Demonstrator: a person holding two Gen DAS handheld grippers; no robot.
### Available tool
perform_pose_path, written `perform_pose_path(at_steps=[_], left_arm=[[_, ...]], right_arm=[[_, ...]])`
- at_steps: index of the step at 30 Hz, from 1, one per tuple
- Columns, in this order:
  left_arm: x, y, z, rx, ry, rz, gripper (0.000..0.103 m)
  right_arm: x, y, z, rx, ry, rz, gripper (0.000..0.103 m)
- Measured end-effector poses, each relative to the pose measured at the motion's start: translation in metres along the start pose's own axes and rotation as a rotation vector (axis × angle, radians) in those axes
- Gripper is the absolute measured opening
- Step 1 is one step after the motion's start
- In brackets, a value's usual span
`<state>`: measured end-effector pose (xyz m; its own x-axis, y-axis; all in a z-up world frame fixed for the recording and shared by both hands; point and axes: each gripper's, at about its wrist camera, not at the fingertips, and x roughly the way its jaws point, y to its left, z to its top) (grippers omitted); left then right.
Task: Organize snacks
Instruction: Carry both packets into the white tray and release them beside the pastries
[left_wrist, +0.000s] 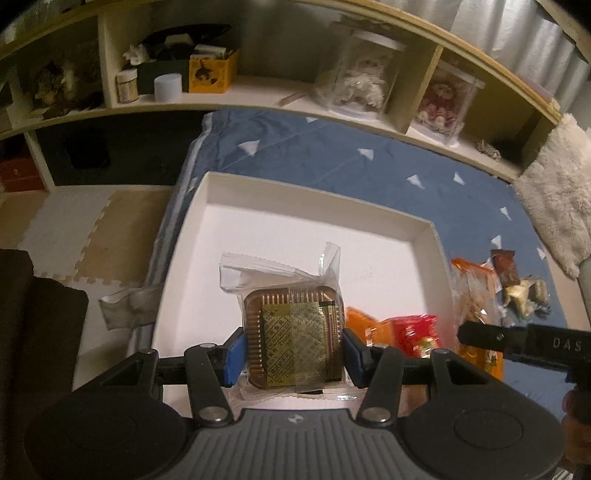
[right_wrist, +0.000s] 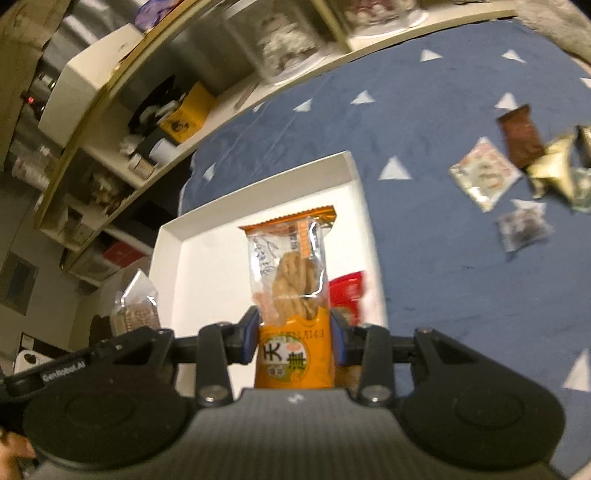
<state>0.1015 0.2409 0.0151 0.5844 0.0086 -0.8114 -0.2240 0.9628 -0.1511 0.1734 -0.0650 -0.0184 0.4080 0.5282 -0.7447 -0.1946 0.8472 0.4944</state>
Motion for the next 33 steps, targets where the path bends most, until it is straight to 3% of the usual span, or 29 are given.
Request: perform_pose_path(at_steps=[8,17,26,29,32,33], left_arm=[[0.014,0.037,-0.003,-0.001,0.038,0.022,0.054],[0.039,0.05,-0.014,0.043,0.114,-0.003,0.055],[0.058,0.05,-0.015,0.063,0.2,0.044,0.055],[0.062,0.05,-0.015,0.075,0.22,0.05,0.055],[0.063,0.05,-0.017,0.078,0.228,0.053,0.055],[0.064,0.05,-0.017,0.08,0.229,0.056,0.055]], right_arm=[[0.043,0.044,-0.008,-0.054,0.059,0.018,0.045],[0.084,0.057,-0.01,-0.013,0.151,0.041,0.046],[0.118,0.067,-0.008,0.035,0.195,0.01,0.048],[0.123,0.073,-0.009,0.027,0.21,0.02,0.055],[0.12,0.075,-0.011,0.004,0.213,0.02,0.07],[0.118,0.075,-0.011,0.0,0.214,0.029,0.07]])
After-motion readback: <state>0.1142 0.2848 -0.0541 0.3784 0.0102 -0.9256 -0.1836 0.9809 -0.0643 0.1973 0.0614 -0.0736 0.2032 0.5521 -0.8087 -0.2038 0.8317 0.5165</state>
